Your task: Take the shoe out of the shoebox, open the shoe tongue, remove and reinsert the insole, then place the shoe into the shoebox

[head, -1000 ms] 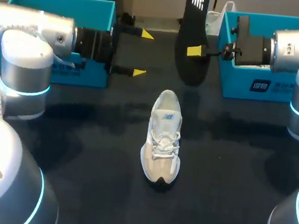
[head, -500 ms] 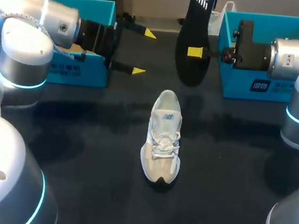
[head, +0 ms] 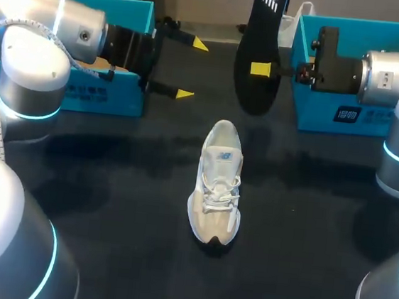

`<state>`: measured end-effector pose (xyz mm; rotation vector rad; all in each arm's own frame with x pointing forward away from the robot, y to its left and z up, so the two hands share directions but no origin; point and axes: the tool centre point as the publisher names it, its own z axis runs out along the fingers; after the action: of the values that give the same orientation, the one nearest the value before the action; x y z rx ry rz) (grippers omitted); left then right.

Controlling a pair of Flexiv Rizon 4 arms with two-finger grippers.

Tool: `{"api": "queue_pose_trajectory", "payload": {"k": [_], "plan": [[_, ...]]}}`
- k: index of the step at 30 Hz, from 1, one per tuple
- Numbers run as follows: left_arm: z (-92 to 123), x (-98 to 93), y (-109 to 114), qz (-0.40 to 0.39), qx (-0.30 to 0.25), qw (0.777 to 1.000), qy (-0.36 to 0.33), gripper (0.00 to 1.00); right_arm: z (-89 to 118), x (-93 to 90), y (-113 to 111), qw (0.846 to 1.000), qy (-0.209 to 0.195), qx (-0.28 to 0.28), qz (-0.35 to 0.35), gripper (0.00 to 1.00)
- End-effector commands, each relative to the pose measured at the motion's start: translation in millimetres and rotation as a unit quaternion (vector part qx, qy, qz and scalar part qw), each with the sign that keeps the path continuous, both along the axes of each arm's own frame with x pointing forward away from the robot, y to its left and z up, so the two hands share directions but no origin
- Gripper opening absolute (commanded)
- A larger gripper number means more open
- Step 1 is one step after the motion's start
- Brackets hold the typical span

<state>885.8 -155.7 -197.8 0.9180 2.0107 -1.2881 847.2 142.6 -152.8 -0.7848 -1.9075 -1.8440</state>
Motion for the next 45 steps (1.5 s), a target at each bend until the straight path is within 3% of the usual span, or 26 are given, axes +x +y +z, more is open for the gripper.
{"api": "queue_pose_trajectory", "payload": {"k": [1,3,4,6,14,17,22,27,36,45], "plan": [[-5,-7.6,7,0.002,0.028,0.999,0.043,1.0,0,-0.1,2,1.0,0.0,-0.001,-0.001,0.0],[-8,-11.2,11,0.004,0.034,0.997,0.064,1.0,0,-0.1,2,1.0,0.0,-0.001,-0.001,0.0],[-11,-14.1,13,0.006,0.048,0.996,0.074,1.0,-3,1.8,4,0.999,0.001,-0.032,0.016,0.0],[-19,-17.6,16,0.01,0.054,0.995,0.083,1.0,-7,4.1,9,0.999,-0.02,-0.044,0.024,0.0],[-53,-26.2,23,0.034,0.053,0.99,0.125,1.0,-37,3.0,15,0.99,-0.133,-0.003,0.051,0.0],[-67,-31.4,23,0.042,0.047,0.988,0.137,1.0,-53,4.8,17,0.988,-0.143,0.008,0.064,0.0],[-89,-45.1,13,0.037,0.06,0.984,0.165,1.0,-74,3.2,15,0.991,-0.12,0.014,0.061,0.0],[-107,-48.9,11,0.057,0.083,0.978,0.182,1.0,-74,3.2,15,0.991,-0.12,0.014,0.061,0.0],[-126,-48.6,9,0.082,0.105,0.967,0.219,1.0,-74,3.2,15,0.991,-0.12,0.014,0.061,0.0],[-134,-56.7,1,0.078,0.119,0.955,0.26,1.0,-98,13.4,30,0.99,-0.112,0.042,0.069,0.0]]}}
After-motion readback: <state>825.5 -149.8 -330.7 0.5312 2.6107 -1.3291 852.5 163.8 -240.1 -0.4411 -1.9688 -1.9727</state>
